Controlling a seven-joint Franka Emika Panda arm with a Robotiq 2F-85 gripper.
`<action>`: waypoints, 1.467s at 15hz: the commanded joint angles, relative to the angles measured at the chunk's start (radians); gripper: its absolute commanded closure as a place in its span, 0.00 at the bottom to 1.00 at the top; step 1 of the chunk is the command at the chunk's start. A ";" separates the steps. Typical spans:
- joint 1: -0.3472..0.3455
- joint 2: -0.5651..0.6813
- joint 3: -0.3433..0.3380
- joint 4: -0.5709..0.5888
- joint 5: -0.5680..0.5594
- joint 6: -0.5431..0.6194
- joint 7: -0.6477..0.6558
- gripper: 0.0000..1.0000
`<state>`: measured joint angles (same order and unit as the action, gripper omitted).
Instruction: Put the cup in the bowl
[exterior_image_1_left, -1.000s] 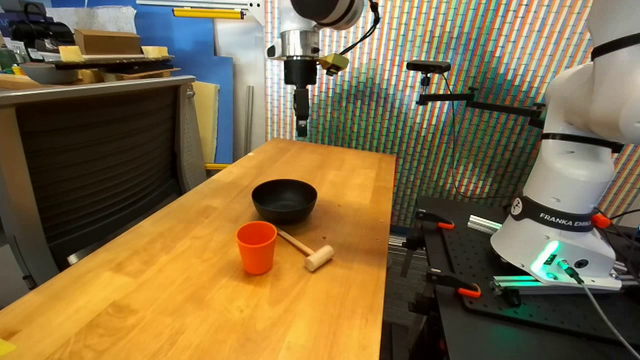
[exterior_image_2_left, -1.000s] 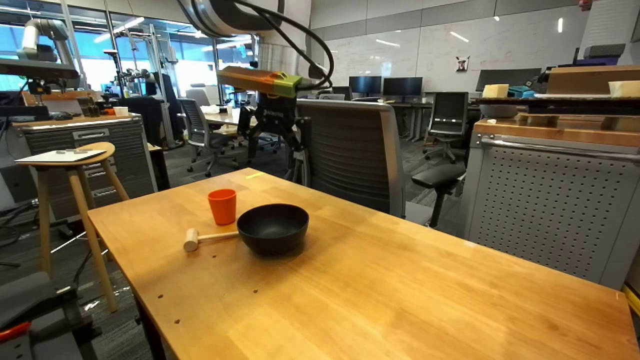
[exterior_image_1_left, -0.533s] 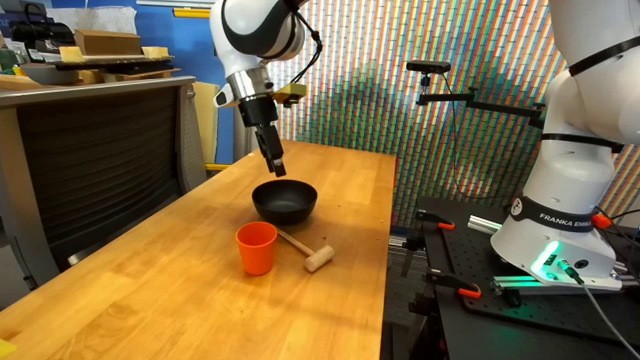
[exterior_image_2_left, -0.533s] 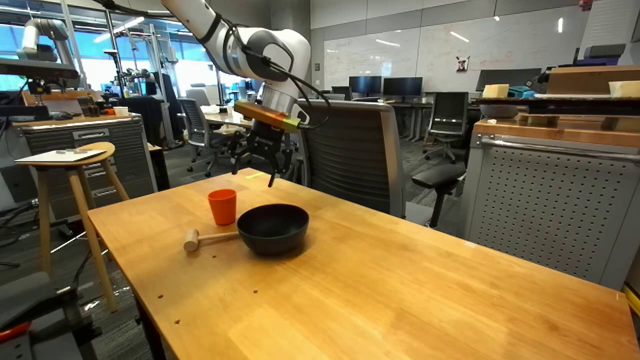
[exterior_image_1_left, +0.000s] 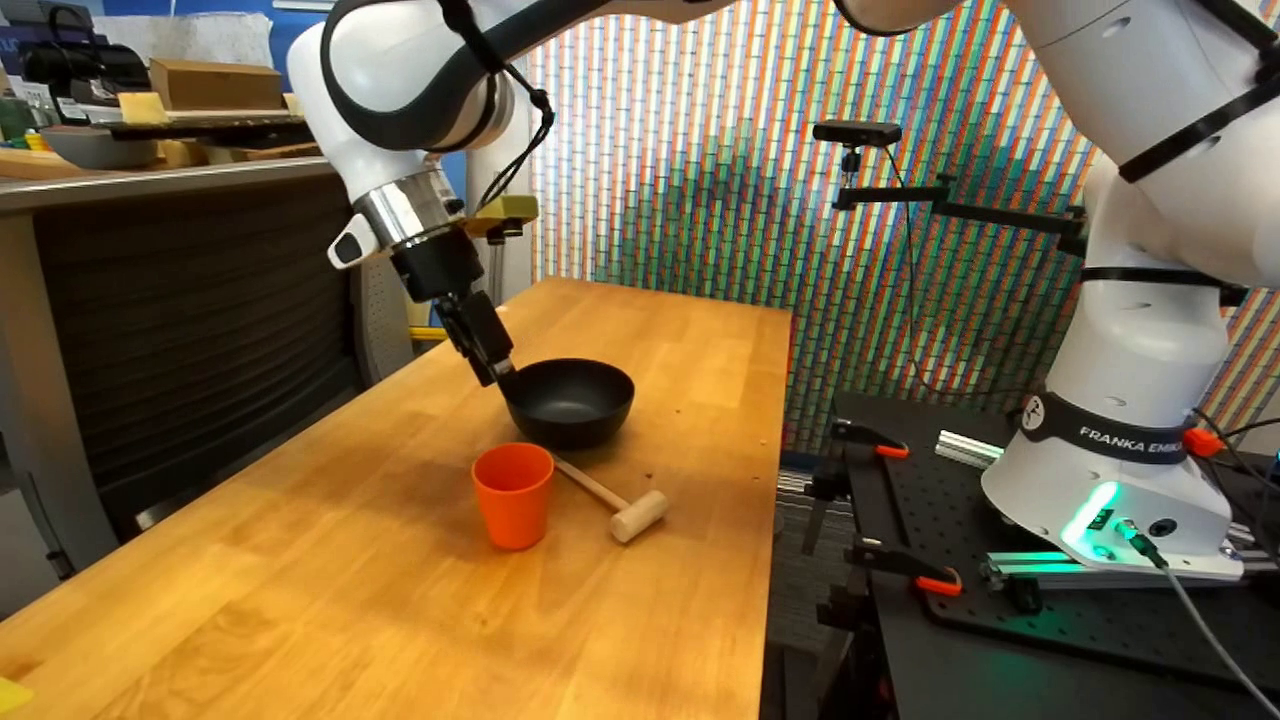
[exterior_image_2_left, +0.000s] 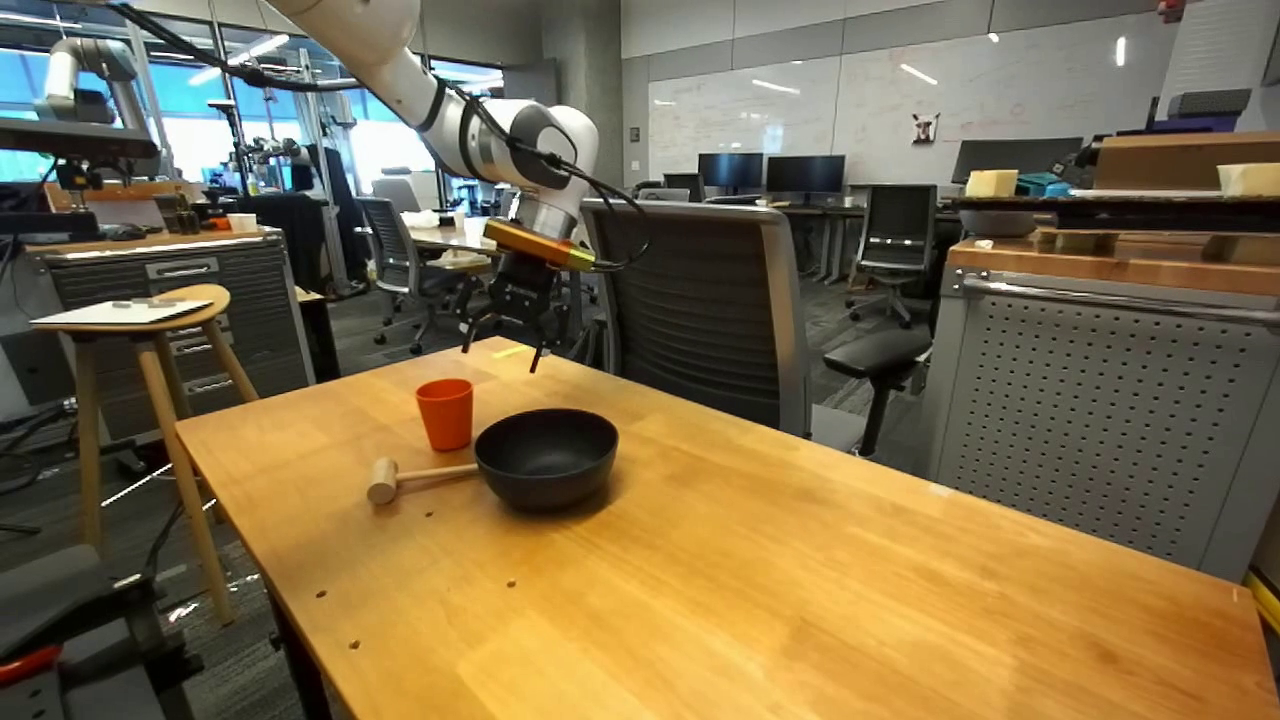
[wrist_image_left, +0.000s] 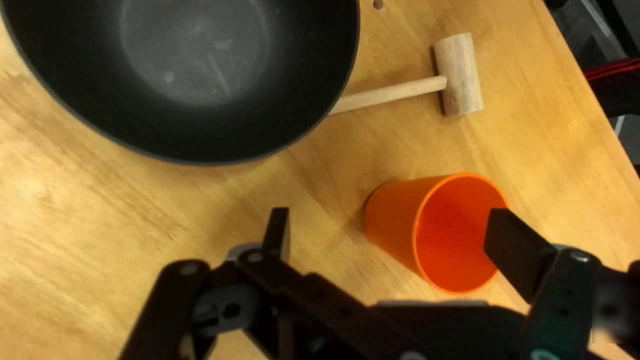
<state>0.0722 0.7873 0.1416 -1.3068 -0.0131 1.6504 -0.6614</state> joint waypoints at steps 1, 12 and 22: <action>0.011 0.150 0.024 0.234 -0.016 -0.090 -0.050 0.00; 0.034 0.269 0.015 0.329 -0.050 -0.080 -0.074 0.00; 0.041 0.188 0.030 0.259 -0.075 -0.169 -0.175 0.00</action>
<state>0.1178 1.0204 0.1622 -1.0187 -0.0867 1.5313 -0.8032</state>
